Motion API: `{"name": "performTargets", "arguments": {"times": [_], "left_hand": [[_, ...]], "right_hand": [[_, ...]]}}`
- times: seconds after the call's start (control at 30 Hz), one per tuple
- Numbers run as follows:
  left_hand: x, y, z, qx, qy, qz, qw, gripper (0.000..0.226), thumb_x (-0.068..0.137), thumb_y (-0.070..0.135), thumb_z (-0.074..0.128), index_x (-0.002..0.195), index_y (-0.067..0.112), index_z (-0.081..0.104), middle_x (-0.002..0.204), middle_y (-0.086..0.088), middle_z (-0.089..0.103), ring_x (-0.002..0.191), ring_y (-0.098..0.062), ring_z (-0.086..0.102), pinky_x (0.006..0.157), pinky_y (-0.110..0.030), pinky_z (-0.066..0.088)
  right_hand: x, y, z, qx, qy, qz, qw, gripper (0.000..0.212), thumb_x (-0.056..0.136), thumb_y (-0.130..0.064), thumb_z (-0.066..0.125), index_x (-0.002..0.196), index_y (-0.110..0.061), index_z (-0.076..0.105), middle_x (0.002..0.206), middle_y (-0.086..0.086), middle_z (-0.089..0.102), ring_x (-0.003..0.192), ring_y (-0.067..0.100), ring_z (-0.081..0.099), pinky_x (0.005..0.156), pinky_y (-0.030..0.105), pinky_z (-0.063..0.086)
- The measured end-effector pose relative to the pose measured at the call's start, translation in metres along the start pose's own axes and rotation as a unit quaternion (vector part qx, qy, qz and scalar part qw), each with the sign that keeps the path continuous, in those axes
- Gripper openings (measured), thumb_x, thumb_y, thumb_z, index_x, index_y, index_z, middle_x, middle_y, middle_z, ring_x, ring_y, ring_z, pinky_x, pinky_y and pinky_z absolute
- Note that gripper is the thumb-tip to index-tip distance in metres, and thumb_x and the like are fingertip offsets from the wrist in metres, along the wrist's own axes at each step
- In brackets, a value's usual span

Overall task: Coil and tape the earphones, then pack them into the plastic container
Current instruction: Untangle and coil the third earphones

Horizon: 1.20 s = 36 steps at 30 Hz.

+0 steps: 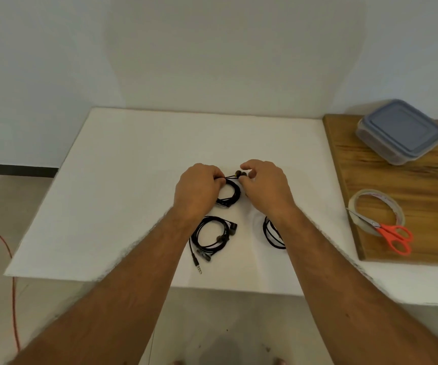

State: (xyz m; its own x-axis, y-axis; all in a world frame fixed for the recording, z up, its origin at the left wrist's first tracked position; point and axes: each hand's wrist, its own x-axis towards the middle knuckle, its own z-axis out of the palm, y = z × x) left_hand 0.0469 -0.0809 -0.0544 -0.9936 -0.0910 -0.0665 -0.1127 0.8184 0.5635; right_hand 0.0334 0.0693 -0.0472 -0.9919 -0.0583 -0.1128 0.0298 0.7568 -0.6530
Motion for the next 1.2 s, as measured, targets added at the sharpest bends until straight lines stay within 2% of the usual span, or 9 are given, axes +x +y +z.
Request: {"name": "performTargets", "arguments": {"times": [0.13, 0.27, 0.57, 0.63, 0.73, 0.83, 0.9, 1.07, 1.2], "left_hand": [[-0.005, 0.004, -0.002, 0.036, 0.011, -0.006, 0.999, 0.022, 0.094, 0.031, 0.057, 0.106, 0.026, 0.075, 0.095, 0.003, 0.072, 0.085, -0.016, 0.063, 0.065, -0.025, 0.042], [-0.008, 0.005, -0.006, 0.052, 0.013, -0.008, 0.999, 0.022, 0.094, 0.032, 0.058, 0.104, 0.024, 0.075, 0.093, -0.001, 0.073, 0.085, -0.019, 0.064, 0.068, -0.03, 0.05], [-0.006, 0.001, -0.006, 0.032, 0.007, 0.008, 0.999, 0.028, 0.095, 0.033, 0.056, 0.117, 0.024, 0.071, 0.105, 0.0, 0.072, 0.097, -0.019, 0.065, 0.074, -0.026, 0.045], [-0.007, 0.001, -0.005, 0.042, 0.005, 0.019, 0.999, 0.025, 0.095, 0.031, 0.056, 0.11, 0.02, 0.074, 0.098, -0.003, 0.073, 0.091, -0.021, 0.065, 0.071, -0.03, 0.049], [-0.007, -0.001, -0.002, 0.051, 0.01, 0.031, 0.998, 0.024, 0.095, 0.029, 0.055, 0.105, 0.02, 0.075, 0.091, -0.004, 0.072, 0.083, -0.02, 0.065, 0.069, -0.033, 0.052], [-0.007, -0.005, 0.001, 0.05, 0.008, 0.048, 0.998, 0.024, 0.095, 0.03, 0.056, 0.11, 0.023, 0.074, 0.091, -0.002, 0.069, 0.083, -0.018, 0.062, 0.066, -0.029, 0.045], [-0.007, -0.008, 0.002, 0.057, -0.001, 0.067, 0.996, 0.025, 0.095, 0.031, 0.057, 0.114, 0.024, 0.072, 0.094, -0.003, 0.066, 0.086, -0.019, 0.06, 0.068, -0.027, 0.04], [-0.007, -0.015, -0.001, 0.056, -0.021, 0.104, 0.993, 0.027, 0.095, 0.028, 0.059, 0.118, 0.02, 0.071, 0.099, -0.006, 0.067, 0.093, -0.022, 0.06, 0.079, -0.032, 0.046], [-0.006, -0.014, 0.001, 0.051, -0.016, 0.11, 0.992, 0.025, 0.098, 0.025, 0.054, 0.112, 0.016, 0.072, 0.098, -0.007, 0.067, 0.092, -0.021, 0.059, 0.077, -0.03, 0.043]], "right_hand": [[-0.001, 0.001, -0.003, -0.008, -0.005, 0.0, 1.0, 0.028, 0.096, -0.023, 0.057, 0.124, -0.021, 0.064, 0.12, 0.006, 0.062, 0.105, 0.022, 0.06, 0.095, 0.032, 0.045], [-0.004, 0.005, -0.006, -0.002, -0.007, -0.007, 1.0, 0.027, 0.097, -0.02, 0.054, 0.122, -0.022, 0.064, 0.12, 0.006, 0.061, 0.099, 0.022, 0.064, 0.094, 0.033, 0.048], [0.0, 0.005, -0.001, -0.04, -0.017, -0.049, 0.998, 0.036, 0.1, -0.016, 0.048, 0.134, -0.024, 0.057, 0.13, 0.006, 0.054, 0.117, 0.021, 0.053, 0.096, 0.026, 0.039], [0.0, 0.007, 0.002, -0.053, -0.025, -0.066, 0.996, 0.039, 0.099, -0.015, 0.048, 0.137, -0.023, 0.056, 0.131, 0.005, 0.052, 0.118, 0.021, 0.053, 0.095, 0.024, 0.038], [0.0, 0.009, 0.006, -0.076, -0.039, -0.093, 0.992, 0.038, 0.1, -0.015, 0.048, 0.136, -0.023, 0.056, 0.128, 0.003, 0.052, 0.112, 0.021, 0.056, 0.093, 0.027, 0.042], [-0.001, 0.01, 0.009, -0.101, -0.036, -0.105, 0.989, 0.037, 0.1, -0.014, 0.048, 0.134, -0.022, 0.059, 0.124, 0.003, 0.053, 0.106, 0.022, 0.057, 0.087, 0.029, 0.046], [-0.001, 0.01, 0.009, -0.111, -0.026, -0.112, 0.987, 0.036, 0.099, -0.012, 0.048, 0.131, -0.02, 0.061, 0.12, 0.005, 0.054, 0.102, 0.023, 0.058, 0.085, 0.03, 0.047], [-0.005, 0.011, 0.012, -0.114, -0.011, -0.119, 0.986, 0.034, 0.099, -0.01, 0.048, 0.127, -0.019, 0.064, 0.112, 0.007, 0.053, 0.095, 0.023, 0.057, 0.08, 0.033, 0.048], [-0.006, 0.009, 0.012, -0.128, -0.01, -0.121, 0.984, 0.033, 0.1, -0.013, 0.047, 0.126, -0.02, 0.065, 0.11, 0.007, 0.053, 0.091, 0.023, 0.056, 0.077, 0.033, 0.049]]}}
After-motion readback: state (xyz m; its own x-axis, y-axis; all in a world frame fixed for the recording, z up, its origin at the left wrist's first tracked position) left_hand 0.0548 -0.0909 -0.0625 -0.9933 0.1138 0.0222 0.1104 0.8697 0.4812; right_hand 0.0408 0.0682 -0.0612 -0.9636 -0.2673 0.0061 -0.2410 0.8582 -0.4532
